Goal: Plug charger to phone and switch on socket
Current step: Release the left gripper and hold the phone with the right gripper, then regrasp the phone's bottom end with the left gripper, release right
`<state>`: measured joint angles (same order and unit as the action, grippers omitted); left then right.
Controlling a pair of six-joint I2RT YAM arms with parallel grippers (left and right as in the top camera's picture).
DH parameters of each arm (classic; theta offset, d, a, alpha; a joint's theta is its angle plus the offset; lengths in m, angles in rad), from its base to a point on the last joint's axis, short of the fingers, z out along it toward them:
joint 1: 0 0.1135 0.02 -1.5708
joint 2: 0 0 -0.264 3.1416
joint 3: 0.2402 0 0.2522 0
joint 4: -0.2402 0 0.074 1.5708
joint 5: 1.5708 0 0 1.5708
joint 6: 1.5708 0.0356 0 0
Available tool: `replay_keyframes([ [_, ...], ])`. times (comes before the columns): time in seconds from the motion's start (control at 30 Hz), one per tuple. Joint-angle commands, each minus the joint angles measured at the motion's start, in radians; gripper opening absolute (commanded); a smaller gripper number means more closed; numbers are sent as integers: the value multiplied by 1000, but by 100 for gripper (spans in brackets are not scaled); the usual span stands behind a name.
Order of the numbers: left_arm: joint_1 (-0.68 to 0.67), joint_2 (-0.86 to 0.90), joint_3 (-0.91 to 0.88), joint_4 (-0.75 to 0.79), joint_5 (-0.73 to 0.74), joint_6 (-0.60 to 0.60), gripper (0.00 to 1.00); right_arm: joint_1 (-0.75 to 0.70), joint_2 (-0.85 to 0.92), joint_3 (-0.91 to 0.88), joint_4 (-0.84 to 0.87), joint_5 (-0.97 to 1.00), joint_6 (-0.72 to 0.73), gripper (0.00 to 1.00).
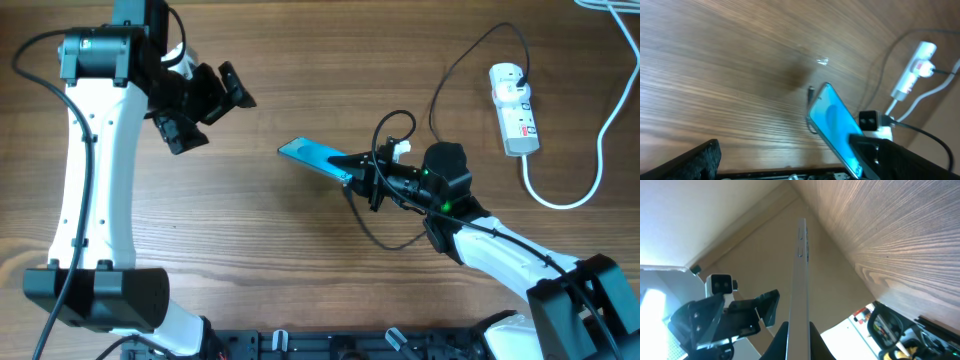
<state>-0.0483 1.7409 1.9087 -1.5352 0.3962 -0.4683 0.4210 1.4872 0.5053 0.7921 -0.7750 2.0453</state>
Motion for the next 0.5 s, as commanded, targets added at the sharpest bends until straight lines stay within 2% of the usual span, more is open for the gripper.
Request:
replay_keyframes([
  [0.0,-55,-15,-60,60,100,12,99,3,2,13,16,45,26,4],
  [0.13,-112,-15,-205,212,134,-56,95,3,2,13,15,62,26,4],
  [0.2,-125,-15,-275,290,197,-64,92,3,2,13,15,80,26,4],
  [0.33,-126,-22,-334,342,224,-64,88,3,2,20,2,129,26,4],
  [0.47,-130,-58,-339,349,225,-64,87,4,2,69,-89,149,26,4],
])
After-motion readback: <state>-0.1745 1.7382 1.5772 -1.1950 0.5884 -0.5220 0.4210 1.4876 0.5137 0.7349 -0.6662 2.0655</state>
